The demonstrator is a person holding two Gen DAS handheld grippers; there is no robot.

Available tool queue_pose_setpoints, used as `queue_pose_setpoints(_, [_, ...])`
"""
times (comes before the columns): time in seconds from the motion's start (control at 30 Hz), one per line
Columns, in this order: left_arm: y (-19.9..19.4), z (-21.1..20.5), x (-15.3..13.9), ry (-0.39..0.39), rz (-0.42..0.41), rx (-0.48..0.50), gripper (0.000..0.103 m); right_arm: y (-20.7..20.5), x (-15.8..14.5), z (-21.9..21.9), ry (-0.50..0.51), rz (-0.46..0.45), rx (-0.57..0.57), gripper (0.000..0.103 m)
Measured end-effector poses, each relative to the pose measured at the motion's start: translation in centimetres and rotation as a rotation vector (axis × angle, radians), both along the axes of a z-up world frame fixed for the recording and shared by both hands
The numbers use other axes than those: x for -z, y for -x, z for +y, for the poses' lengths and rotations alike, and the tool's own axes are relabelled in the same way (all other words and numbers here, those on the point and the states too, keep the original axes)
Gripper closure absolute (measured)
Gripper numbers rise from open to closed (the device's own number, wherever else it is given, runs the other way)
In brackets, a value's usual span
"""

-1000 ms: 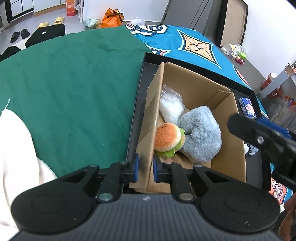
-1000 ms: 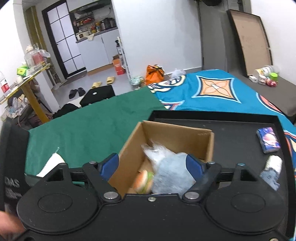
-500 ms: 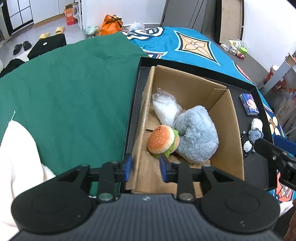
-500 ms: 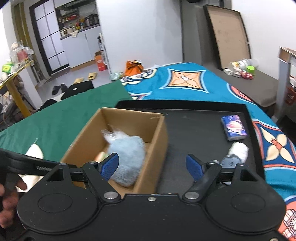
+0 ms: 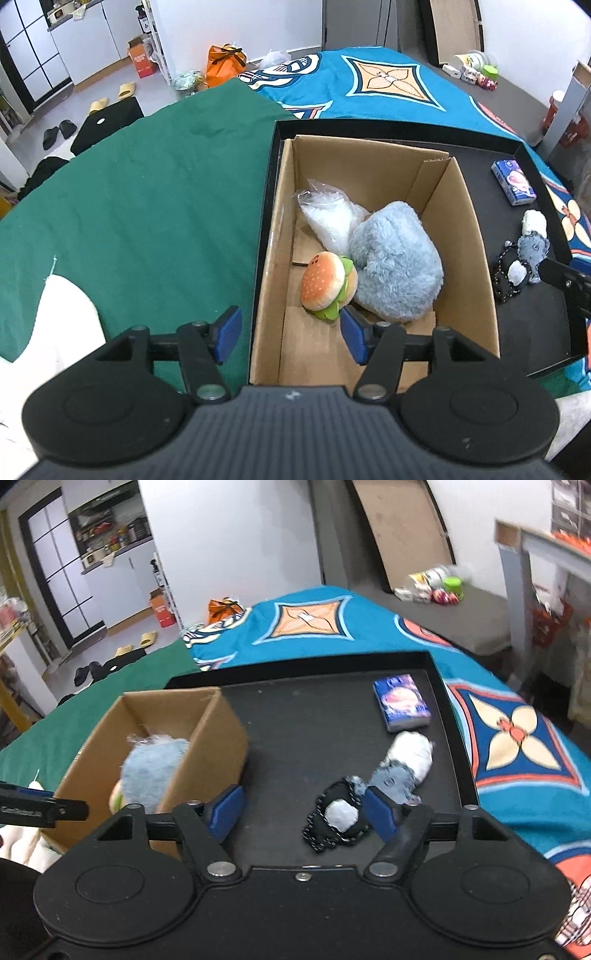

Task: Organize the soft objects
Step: 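Move the right gripper to the black-and-white plush and grasp it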

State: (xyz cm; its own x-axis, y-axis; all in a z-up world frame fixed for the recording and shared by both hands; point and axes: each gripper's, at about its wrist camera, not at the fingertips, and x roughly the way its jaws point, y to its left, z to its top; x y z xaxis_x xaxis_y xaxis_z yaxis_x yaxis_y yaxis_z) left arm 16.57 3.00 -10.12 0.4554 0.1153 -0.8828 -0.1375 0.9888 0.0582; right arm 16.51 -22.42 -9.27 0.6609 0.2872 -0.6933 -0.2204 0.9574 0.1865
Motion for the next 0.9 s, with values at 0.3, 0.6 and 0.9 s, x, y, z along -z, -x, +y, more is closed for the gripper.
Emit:
queue_pose_setpoints(0.3, [-0.4, -1.9, -0.1, -0.11, 0.008, 0.013, 0.042, -0.9, 2.7, -1.3, -0.073, 0.048, 0.011, 0.037])
queue_pose_setpoints(0.6, [-1.5, -3.1, 0.6, -0.175, 0.06, 0.016, 0.04, -2.1, 5.7, -2.5, -0.152, 0.12, 0.057, 0.049])
queue_pose_setpoints(0.9, [-2.1, -4.5, 1.2, -0.254, 0.096, 0.037, 0.04, -3.4, 7.4, -4.2, -0.222, 0.165, 0.117, 0.048])
